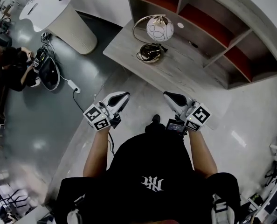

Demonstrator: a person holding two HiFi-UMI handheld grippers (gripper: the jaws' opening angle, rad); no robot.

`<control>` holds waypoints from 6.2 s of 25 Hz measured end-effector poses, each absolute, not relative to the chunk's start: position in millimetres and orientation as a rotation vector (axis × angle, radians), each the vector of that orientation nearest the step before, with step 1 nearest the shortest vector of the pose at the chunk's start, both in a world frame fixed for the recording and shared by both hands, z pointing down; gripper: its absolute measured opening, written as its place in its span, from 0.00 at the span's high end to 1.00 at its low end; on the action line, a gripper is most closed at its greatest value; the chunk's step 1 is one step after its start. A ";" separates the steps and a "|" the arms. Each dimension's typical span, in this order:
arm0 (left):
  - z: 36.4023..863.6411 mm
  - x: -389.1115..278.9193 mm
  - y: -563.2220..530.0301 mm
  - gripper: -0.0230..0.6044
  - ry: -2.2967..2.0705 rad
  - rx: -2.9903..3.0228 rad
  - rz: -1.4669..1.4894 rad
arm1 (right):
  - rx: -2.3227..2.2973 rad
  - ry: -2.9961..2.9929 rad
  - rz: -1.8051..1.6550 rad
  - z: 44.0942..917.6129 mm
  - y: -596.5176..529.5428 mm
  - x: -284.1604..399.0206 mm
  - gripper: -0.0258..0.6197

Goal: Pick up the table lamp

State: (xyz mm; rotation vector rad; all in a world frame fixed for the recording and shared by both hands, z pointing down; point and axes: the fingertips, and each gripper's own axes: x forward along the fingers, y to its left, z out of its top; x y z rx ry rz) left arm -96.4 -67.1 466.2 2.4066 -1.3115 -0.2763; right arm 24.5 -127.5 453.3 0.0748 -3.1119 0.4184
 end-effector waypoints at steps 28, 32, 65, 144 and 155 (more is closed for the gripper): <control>396.5 -216.0 -313.1 0.87 -1.154 2.692 0.108 | 0.475 -3.085 0.362 457.5 -259.7 -63.4 0.82; 407.2 -216.9 -347.7 0.82 -0.974 2.736 0.199 | 0.600 -2.986 0.347 489.2 -276.7 -98.4 0.79; 430.5 -172.4 -370.7 0.82 -0.539 2.808 0.369 | 0.844 -2.574 -0.243 610.4 -361.5 -188.9 0.71; 386.6 -175.9 -383.1 0.90 -0.619 2.829 0.187 | 0.713 -2.421 -0.565 601.6 -370.4 -216.8 0.89; 344.7 -177.7 -388.0 0.91 -0.632 2.882 0.117 | 0.705 -2.408 -0.647 560.3 -378.5 -209.0 0.89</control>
